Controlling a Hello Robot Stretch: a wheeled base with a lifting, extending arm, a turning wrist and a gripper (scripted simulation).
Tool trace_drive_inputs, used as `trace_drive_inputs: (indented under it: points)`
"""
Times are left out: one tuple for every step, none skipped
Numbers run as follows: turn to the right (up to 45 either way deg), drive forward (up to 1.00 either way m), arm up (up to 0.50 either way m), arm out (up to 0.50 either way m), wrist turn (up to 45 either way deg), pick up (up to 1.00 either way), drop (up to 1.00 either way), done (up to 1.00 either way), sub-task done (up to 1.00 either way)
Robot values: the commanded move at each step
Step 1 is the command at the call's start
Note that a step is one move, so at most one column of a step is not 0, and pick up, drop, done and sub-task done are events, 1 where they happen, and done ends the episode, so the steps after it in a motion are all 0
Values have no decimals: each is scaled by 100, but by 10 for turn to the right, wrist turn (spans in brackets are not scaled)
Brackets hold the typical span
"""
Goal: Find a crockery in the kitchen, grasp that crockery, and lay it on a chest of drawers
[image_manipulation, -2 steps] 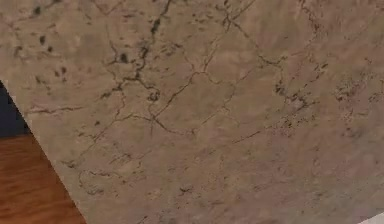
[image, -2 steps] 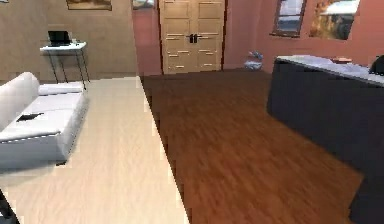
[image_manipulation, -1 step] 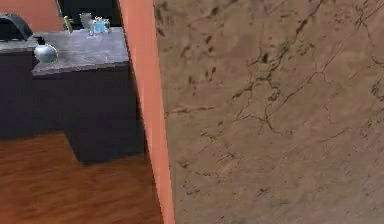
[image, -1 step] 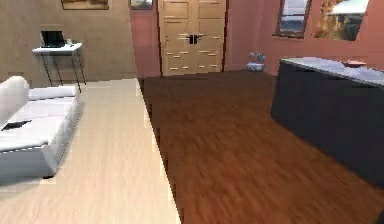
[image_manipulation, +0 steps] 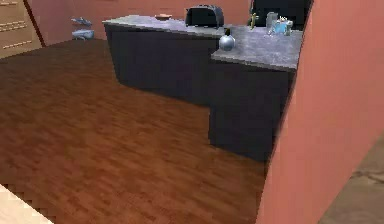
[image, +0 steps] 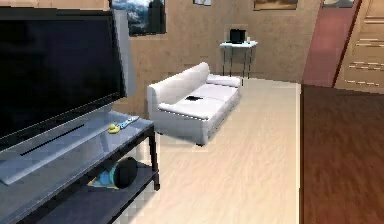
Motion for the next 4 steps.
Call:
trace_drive_inputs:
  points:
    - [-180, 0, 0, 0, 0, 0, 0, 0, 0]
    - [0, 25, 0, 0, 0, 0, 0, 0, 0]
    - [450, 0, 0, 0, 0, 0, 0, 0, 0]
    - [390, 0, 0, 0, 0, 0, 0, 0, 0]
